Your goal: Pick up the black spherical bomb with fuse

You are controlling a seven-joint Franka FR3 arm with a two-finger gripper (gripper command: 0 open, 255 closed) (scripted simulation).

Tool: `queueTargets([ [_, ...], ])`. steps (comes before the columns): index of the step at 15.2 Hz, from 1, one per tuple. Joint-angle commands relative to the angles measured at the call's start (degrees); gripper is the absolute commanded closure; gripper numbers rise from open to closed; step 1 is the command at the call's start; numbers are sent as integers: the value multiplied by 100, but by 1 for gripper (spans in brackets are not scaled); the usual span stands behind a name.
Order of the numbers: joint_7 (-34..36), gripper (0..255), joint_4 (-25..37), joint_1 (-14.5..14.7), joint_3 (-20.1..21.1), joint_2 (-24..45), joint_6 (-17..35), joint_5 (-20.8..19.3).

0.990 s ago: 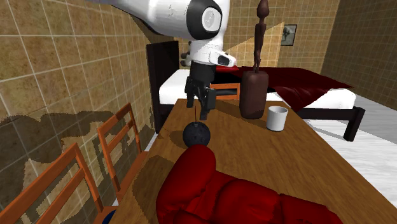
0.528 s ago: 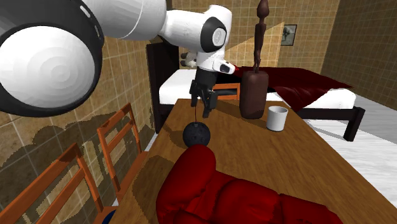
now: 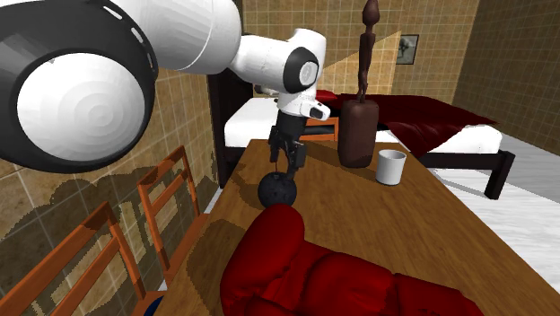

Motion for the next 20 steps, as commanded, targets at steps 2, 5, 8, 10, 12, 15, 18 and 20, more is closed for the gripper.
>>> queueTargets([
  [2,-4,255,-37,-4,0,-5,34,1],
  [5,-4,255,-31,-4,-1,-1,32,0],
  [8,-4,255,-32,-4,-1,-1,33,0],
  [10,-5,255,-35,-5,-1,-3,34,1],
  [12,3,255,34,2,2,-7,-38,1],
  [15,23,255,251,19,8,-17,-262,3],
  [18,45,255,495,41,13,-11,-496,1],
  [20,61,255,676,60,15,4,-659,-2],
])
